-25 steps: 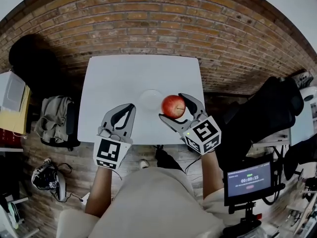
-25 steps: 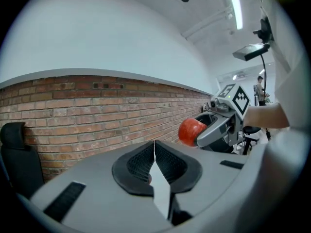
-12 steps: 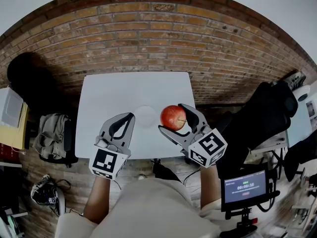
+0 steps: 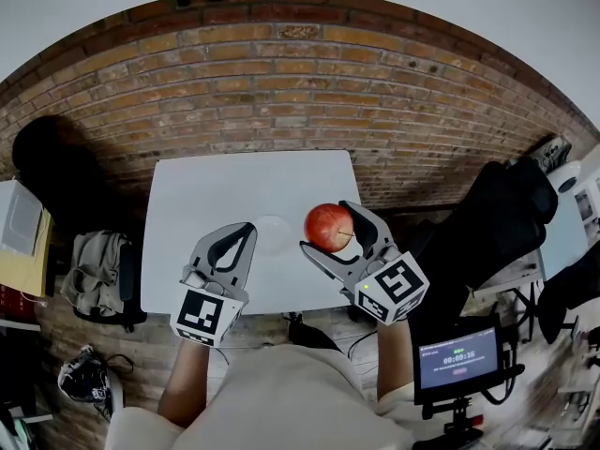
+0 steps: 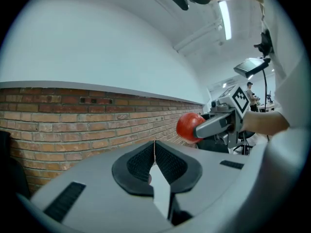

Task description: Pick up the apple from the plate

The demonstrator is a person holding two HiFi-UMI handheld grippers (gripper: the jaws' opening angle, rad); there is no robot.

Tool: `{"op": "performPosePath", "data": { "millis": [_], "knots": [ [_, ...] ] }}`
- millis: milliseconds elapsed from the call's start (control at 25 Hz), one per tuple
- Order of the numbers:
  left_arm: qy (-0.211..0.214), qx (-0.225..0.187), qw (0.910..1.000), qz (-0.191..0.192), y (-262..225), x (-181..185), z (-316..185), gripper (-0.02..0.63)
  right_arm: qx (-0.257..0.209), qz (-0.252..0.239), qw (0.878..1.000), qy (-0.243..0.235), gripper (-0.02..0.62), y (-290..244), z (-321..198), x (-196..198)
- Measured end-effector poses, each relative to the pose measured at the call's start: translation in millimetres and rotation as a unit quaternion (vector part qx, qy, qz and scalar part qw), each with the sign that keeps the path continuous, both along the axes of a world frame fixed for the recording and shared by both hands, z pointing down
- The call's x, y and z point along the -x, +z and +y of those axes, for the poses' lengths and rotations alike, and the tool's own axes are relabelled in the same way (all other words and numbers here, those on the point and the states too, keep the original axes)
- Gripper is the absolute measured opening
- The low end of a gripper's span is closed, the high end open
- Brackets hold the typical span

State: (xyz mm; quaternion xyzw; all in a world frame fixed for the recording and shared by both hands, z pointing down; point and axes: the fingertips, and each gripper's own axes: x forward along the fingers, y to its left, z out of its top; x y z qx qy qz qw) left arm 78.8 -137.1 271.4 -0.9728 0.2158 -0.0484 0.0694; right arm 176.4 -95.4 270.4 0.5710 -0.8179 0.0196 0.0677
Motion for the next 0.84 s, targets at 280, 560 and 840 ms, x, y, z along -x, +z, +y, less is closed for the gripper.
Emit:
{"op": "performPosePath", "data": {
  "millis": [280,560,840],
  "knots": [
    [-0.003,-0.001,1.0000,0.004,-4.1,2.1,-3.1,0.008,-0.003,-0.005,1.000,-0.004,0.400,-4.0,-3.1,2.7],
    [-0.003,0.005,0.9999,0.012,-5.0,2.6,-5.1,0.008,0.002,0.001,1.000,-0.005,0.400,0.2,-5.7,4.2],
    [-0.005,0.010,0.9999,0.005,1.1,0.9,-7.5,0.008,0.004,-0.003,1.000,-0.010,0.400,2.8,-7.3,4.4]
  ]
}}
